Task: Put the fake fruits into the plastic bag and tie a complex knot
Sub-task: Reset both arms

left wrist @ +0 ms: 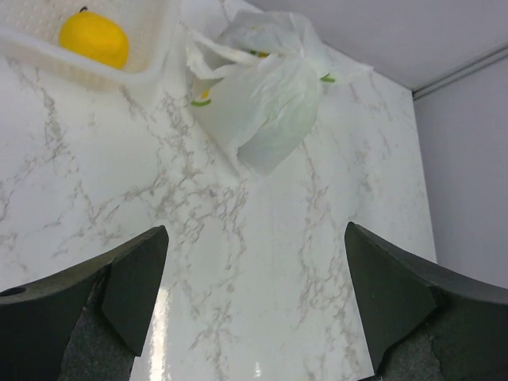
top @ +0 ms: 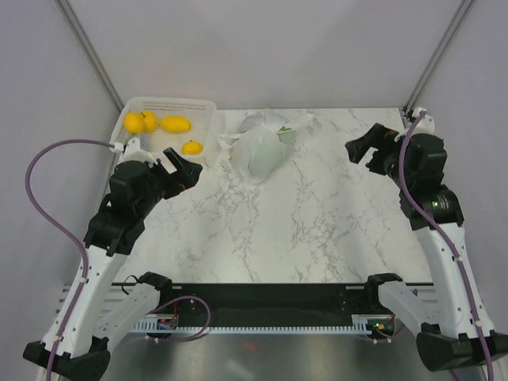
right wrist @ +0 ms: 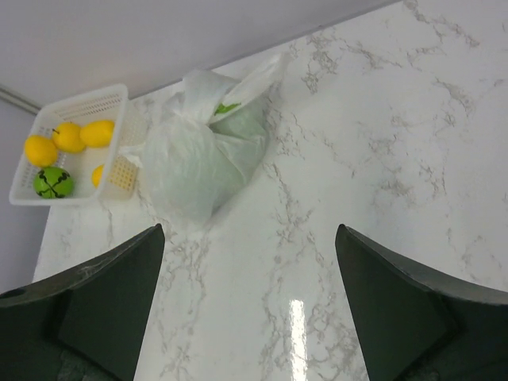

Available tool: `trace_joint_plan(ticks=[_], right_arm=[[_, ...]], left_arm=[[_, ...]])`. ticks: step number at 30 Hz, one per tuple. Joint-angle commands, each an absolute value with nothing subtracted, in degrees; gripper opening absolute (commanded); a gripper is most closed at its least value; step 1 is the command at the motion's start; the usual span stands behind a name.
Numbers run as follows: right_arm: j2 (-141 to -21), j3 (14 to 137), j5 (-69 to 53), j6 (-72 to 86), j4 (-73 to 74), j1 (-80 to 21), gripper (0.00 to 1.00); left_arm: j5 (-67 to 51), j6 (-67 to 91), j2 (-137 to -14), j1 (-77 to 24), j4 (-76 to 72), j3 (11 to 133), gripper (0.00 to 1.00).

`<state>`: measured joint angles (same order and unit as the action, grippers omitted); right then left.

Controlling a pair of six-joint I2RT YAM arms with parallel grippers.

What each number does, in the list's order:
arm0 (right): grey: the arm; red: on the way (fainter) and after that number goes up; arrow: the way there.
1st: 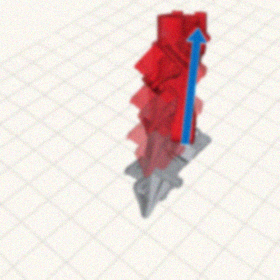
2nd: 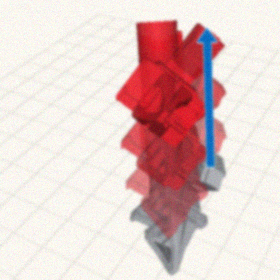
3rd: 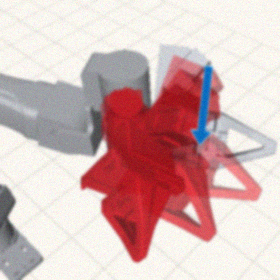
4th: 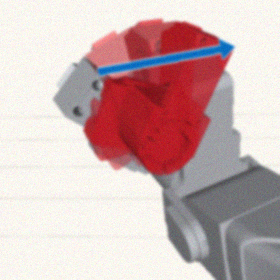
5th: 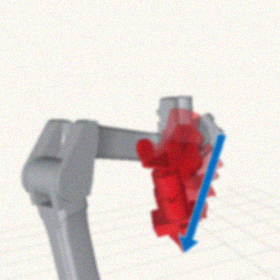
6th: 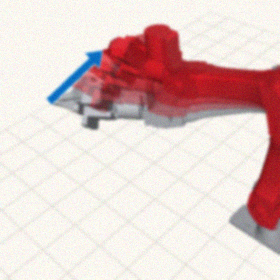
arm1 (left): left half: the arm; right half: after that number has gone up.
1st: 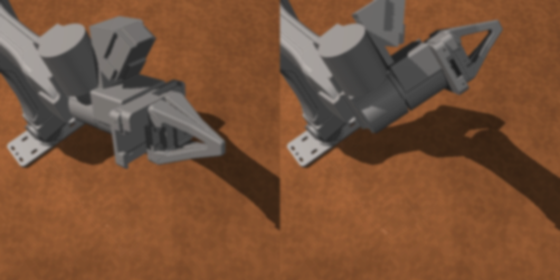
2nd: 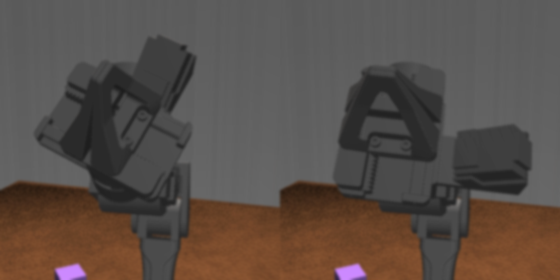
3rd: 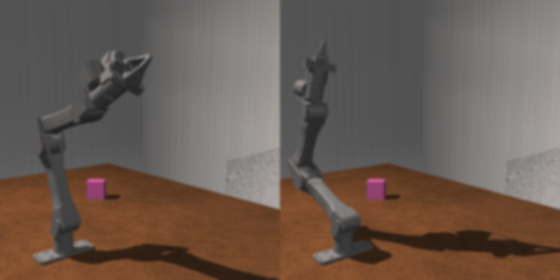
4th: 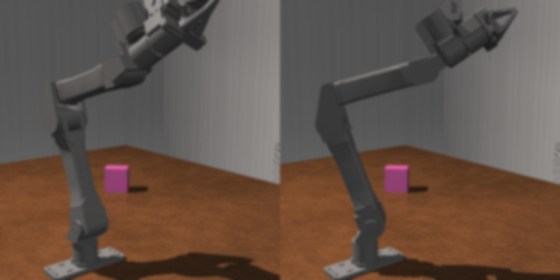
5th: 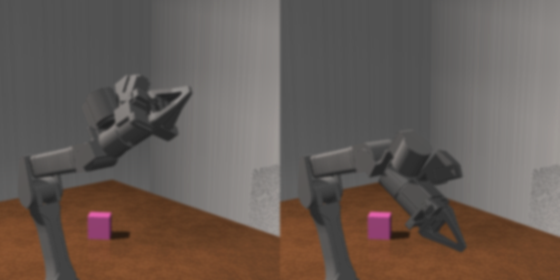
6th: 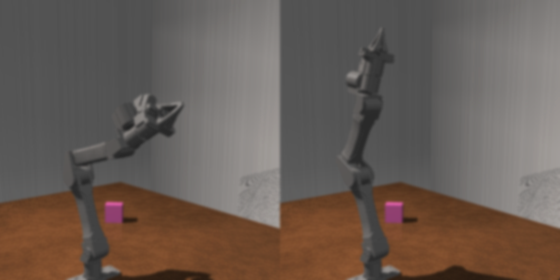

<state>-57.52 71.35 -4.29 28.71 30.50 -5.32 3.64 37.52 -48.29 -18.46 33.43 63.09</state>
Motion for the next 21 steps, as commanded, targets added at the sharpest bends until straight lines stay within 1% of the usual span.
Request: trace_joint_plan(ticks=[1,2,5,12,19,21], right_arm=[[-50.75,61.54,-7.28,24.18,30.32,-5.36,0.97],[-49.23,58.57,-7.47,23.91,30.24,-5.36,0.97],[-45.53,55.03,-9.14,23.47,30.58,-5.36,0.96],[-39.47,50.72,-8.09,23.55,33.83,-5.36,0.96],[-36.91,49.57,-8.17,23.99,35.59,-5.36,0.93],[-37.18,50.18,-8.7,23.47,35.68,-5.45,0.95]], left_arm=[[2.55,31.73,-39.16,-18.37,34.72,55.13,1.0],[2.9,31.21,-36.85,-18.37,34.63,51.98,1.0],[2.38,28.4,-30.16,-18.37,34.72,47.31,1.0],[1.41,27.24,-19.53,-18.37,37.88,41.05,1.0],[0.88,29.09,-17.23,-18.37,39.2,39.73,0.99],[0.7,29.18,-17.23,-18.37,39.37,39.99,0.99]])
